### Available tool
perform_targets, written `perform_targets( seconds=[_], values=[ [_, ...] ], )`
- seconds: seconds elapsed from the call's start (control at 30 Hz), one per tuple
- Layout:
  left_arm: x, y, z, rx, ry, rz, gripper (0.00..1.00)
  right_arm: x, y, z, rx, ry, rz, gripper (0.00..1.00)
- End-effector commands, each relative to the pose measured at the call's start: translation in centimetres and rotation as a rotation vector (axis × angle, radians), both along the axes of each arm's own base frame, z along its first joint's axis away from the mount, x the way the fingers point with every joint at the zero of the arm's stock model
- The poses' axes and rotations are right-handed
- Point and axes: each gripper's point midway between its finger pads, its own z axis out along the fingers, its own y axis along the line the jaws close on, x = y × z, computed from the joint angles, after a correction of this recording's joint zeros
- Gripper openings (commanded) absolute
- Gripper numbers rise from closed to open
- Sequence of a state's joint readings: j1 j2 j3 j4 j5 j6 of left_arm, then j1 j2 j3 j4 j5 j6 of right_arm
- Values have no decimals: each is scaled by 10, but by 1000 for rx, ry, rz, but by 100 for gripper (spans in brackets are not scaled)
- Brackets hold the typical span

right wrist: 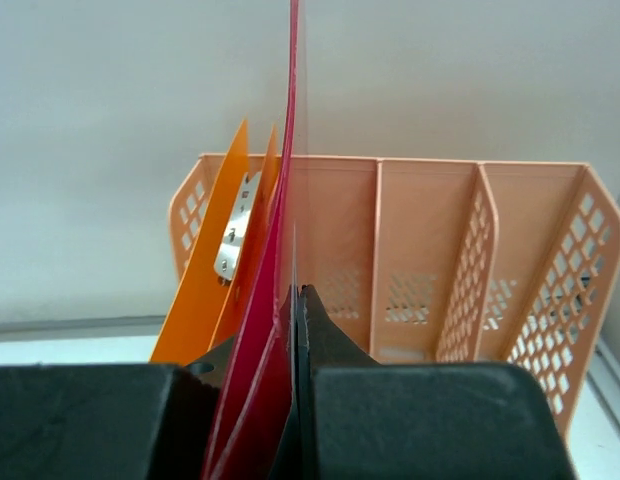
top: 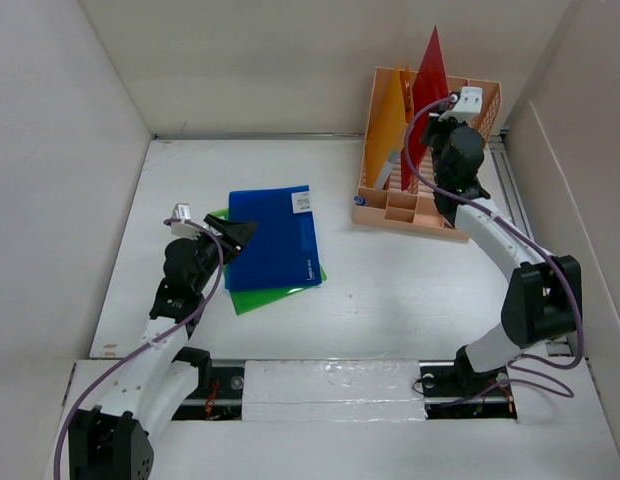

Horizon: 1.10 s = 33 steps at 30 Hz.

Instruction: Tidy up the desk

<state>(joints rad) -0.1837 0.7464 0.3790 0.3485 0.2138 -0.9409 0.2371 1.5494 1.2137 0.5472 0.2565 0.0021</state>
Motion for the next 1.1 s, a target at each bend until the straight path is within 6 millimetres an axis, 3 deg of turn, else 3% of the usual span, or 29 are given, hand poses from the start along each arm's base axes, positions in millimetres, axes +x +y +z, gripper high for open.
perform_targets(
  seconds=[0.0, 0.13, 0.5, 0.77, 0.8, 0.93, 1.07],
  values=[
    [0, -4, 10, -12, -46, -21, 52, -11, 1, 50, 20, -174, -37, 0],
    [1, -5, 9, -10, -42, -24, 52, -7, 1, 53, 23, -187, -42, 0],
    [2, -7, 6, -16, -34, -33, 52, 4, 14, -37, 93, 14, -24, 0],
    [0, -6, 6, -20, -39, -29, 52, 15, 29, -64, 98, 122, -31, 1],
    [0, -6, 5, -19, -34, -29, 52, 16, 28, -65, 96, 132, -40, 4],
    [-1, -6, 5, -17, -33, -29, 52, 17, 34, -69, 113, 160, -31, 36],
    [0, -4, 3, -13, -25, -20, 52, 14, 34, -64, 144, 181, -30, 56]
  ],
)
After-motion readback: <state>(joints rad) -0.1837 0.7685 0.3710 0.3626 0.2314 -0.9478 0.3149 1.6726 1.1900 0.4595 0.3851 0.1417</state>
